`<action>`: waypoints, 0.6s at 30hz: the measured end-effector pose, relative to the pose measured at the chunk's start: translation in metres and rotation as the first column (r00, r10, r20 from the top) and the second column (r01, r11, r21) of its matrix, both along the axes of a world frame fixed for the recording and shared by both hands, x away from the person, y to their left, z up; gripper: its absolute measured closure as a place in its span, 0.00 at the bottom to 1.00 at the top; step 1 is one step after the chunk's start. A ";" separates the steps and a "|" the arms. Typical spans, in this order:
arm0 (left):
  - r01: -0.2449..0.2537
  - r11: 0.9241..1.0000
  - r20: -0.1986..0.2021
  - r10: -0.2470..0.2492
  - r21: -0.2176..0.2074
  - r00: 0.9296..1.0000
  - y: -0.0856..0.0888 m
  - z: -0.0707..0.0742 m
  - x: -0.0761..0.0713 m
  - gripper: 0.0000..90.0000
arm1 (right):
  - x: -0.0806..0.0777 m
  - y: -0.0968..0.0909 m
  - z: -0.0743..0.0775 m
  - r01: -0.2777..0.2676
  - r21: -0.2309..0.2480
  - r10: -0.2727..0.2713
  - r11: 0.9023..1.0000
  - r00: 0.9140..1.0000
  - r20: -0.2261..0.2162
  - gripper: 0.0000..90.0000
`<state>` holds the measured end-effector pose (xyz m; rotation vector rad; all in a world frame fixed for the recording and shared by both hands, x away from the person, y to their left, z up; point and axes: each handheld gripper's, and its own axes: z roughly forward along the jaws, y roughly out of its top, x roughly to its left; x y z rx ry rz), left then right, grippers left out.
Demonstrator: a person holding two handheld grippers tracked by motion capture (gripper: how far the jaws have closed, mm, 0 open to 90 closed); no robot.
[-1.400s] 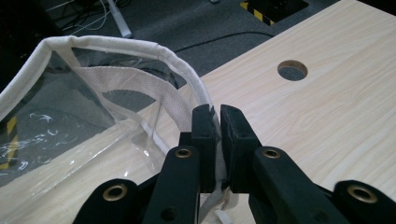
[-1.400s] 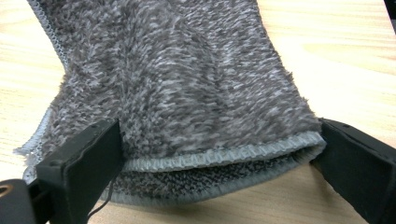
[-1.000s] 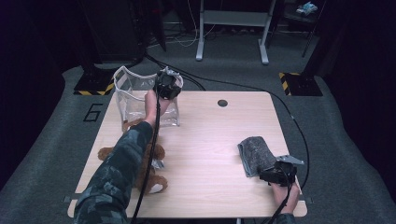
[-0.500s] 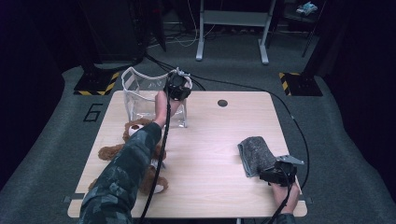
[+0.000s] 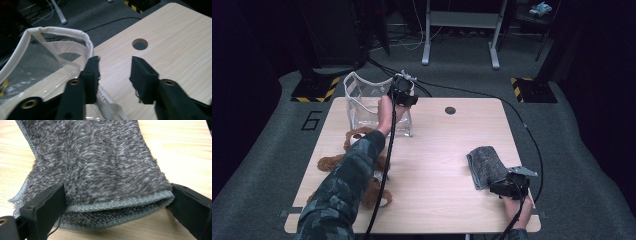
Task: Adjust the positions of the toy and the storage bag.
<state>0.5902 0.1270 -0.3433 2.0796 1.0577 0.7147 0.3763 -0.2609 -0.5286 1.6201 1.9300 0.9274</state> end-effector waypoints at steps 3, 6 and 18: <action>-0.014 1.000 0.006 0.014 -0.002 1.000 0.001 0.002 -0.002 0.52 | 0.000 0.000 0.000 -0.001 -0.001 0.001 1.000 1.000 0.000 0.03; -0.014 1.000 0.017 0.014 -0.009 1.000 0.002 0.005 -0.004 0.49 | 0.000 0.000 0.000 -0.001 0.000 0.001 1.000 1.000 0.000 0.03; -0.027 0.999 -0.100 0.022 -0.046 0.995 0.022 -0.009 0.007 0.44 | 0.000 0.000 0.000 0.000 -0.001 0.000 1.000 1.000 0.000 0.03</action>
